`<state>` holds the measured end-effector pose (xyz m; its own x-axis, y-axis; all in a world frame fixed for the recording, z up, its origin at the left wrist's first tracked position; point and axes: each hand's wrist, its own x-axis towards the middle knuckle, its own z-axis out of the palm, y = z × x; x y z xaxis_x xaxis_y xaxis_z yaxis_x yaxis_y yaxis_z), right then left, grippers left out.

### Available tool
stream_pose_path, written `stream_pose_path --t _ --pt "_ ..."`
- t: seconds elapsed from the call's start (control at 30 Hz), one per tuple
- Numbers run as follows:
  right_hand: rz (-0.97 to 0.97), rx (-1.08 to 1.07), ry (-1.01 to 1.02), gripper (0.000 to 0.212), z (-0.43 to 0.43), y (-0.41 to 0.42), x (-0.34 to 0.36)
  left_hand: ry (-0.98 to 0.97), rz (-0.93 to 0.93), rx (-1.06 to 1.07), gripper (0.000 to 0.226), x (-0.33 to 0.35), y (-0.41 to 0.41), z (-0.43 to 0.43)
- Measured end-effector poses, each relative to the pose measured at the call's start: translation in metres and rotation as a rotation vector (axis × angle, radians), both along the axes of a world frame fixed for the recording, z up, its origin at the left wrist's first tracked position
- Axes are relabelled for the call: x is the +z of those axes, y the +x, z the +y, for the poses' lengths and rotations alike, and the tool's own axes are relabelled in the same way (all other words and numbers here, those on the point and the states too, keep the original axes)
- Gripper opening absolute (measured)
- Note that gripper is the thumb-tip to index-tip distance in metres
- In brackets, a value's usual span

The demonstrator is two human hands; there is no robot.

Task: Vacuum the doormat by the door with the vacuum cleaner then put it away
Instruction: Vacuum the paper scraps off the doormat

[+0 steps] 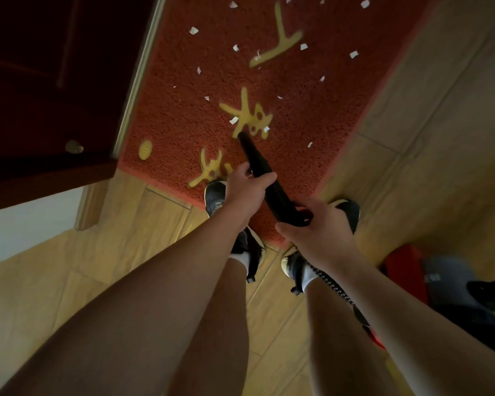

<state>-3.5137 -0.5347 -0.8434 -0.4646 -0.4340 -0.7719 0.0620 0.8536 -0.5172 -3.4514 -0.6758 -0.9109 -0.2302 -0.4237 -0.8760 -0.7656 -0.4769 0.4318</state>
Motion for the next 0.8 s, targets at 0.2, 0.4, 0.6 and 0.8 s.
stream_pose_path --t 0.2,0.4,0.6,0.8 --pt "-0.036 -0.082 0.012 0.033 0.022 -0.011 0.006 0.027 0.009 -0.036 0.049 0.005 -0.018 0.02" --pt "-0.056 -0.17 0.024 0.034 0.044 -0.02 0.011 0.031 -0.016 -0.063 0.074 0.007 -0.035 0.042" --pt "-0.086 -0.224 0.049 0.022 0.067 -0.027 0.014 0.057 -0.019 -0.096 0.08 0.005 -0.048 0.063" --pt "-0.093 -0.297 0.08 0.035 0.086 -0.03 0.013 0.066 -0.011 -0.137 0.05 0.0 -0.058 0.083"
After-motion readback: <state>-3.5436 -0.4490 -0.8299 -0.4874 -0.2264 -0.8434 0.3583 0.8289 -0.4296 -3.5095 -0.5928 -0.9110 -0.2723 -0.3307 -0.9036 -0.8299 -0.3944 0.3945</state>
